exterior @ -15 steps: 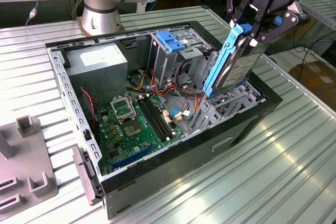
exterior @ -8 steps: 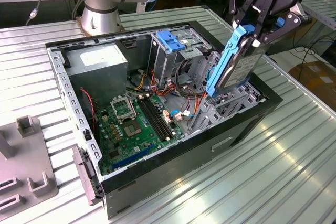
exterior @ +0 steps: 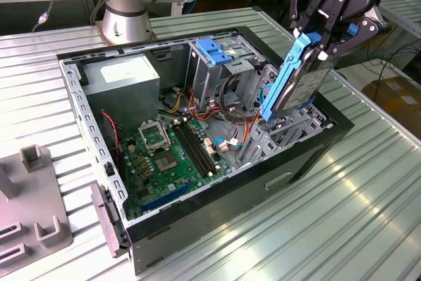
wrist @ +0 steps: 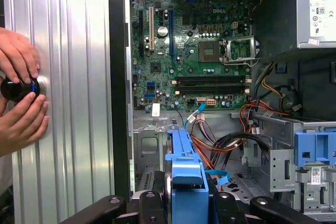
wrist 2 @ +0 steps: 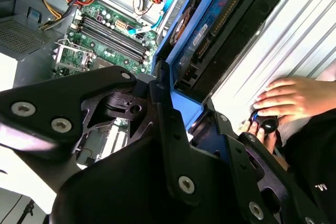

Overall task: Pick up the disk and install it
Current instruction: 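Insert the disk into the insertion slot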

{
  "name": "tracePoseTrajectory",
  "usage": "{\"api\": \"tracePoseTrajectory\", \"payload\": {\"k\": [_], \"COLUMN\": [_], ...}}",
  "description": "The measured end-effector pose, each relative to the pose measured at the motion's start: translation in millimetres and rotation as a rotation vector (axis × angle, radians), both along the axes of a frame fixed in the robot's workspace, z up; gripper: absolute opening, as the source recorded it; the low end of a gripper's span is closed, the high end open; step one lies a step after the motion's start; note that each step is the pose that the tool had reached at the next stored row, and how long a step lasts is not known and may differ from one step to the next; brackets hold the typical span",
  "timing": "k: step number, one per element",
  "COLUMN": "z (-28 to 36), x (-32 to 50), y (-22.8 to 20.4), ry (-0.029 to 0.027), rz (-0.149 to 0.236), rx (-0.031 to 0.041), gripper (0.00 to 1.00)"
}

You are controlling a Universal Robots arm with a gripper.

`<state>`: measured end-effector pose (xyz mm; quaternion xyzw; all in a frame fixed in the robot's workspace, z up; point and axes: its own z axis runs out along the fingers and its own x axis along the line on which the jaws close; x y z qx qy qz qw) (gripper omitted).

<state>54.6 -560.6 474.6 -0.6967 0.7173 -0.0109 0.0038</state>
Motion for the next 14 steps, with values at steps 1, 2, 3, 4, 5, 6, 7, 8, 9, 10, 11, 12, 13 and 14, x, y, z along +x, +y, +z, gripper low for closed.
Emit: {"api": "tracePoseTrajectory", "payload": {"k": [1,2,3,4,5,6,7,8,9,10,11,12,13,14], "z": [0.0,0.0,0.0,0.0,0.0,0.0,0.0,0.0,-0.1,-0.5,-0.8,-1.5,-2.3,-3.1], "x": [0.0,0.0,0.0,0.0,0.0,0.0,0.0,0.0,0.0,0.1,0.1,0.2,0.4,0.7], "y": [0.0,0.0,0.0,0.0,0.0,0.0,0.0,0.0,0.0,0.0,0.0,0.0,0.0,0.0], "ry": [0.0000,-0.0001,0.0000,0.0000,0.0000,0.0000,0.0000,0.0000,0.0000,-0.0001,0.0000,0.0000,0.0000,0.0000], "rz": [0.000,0.000,0.000,0.000,0.000,0.000,0.000,0.000,0.000,0.000,0.001,0.005,0.009,0.012], "rx": [-0.0001,0.0000,0.0000,0.0000,0.0000,0.0000,0.0000,-0.0001,-0.0001,0.0000,0.0001,-0.0001,0.0000,0.0000], "gripper": [0.37,0.37,0.37,0.37,0.37,0.37,0.37,0.37,0.37,0.37,0.37,0.37,0.37,0.37]}}
